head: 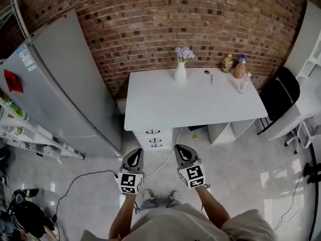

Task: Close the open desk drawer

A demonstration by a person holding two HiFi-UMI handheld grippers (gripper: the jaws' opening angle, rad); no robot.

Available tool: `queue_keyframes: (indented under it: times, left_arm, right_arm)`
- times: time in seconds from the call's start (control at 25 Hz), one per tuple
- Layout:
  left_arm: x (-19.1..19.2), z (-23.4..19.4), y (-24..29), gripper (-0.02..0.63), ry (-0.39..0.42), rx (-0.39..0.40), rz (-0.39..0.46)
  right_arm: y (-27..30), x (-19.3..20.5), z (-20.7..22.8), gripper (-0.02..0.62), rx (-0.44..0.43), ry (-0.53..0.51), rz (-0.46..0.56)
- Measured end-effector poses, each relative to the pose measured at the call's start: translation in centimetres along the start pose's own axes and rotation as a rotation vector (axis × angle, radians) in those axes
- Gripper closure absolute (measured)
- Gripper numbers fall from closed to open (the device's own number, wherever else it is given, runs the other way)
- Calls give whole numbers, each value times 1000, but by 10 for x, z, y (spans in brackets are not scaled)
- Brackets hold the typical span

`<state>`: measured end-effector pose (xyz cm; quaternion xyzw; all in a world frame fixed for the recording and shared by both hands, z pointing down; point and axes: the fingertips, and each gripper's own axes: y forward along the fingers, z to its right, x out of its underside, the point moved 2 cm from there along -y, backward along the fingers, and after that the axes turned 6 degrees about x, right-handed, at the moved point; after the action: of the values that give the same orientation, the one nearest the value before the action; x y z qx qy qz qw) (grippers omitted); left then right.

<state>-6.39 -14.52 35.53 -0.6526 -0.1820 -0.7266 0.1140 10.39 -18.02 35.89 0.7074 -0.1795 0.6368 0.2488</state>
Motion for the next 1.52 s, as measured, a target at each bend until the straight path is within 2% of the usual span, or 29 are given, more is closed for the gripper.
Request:
queue_keyframes:
  times: [0.16, 0.36, 0.52, 0.8, 1.2, 1.52]
  left_arm:
    - [-17, 20, -1, 594, 2, 10, 33]
    - [-20, 30, -13, 594, -11, 12, 48]
    - [-13, 21, -35, 594, -10, -7, 37]
    - [-4, 15, -86, 594, -12, 27, 10]
    - [28, 51, -155, 594, -41, 91, -24]
    - [41, 71, -184, 594, -46, 106, -25]
  right_arm:
    - [-18, -16, -2, 578, -6, -3, 41]
    - [-37, -13, -13, 578, 0, 12, 35]
    - [-46, -8, -32, 578, 15, 28, 13]
    - [-63, -4, -89, 578, 36, 46, -24]
    - [-123, 12, -154, 578, 78, 81, -58]
    - [-152, 25, -170, 578, 102, 88, -63]
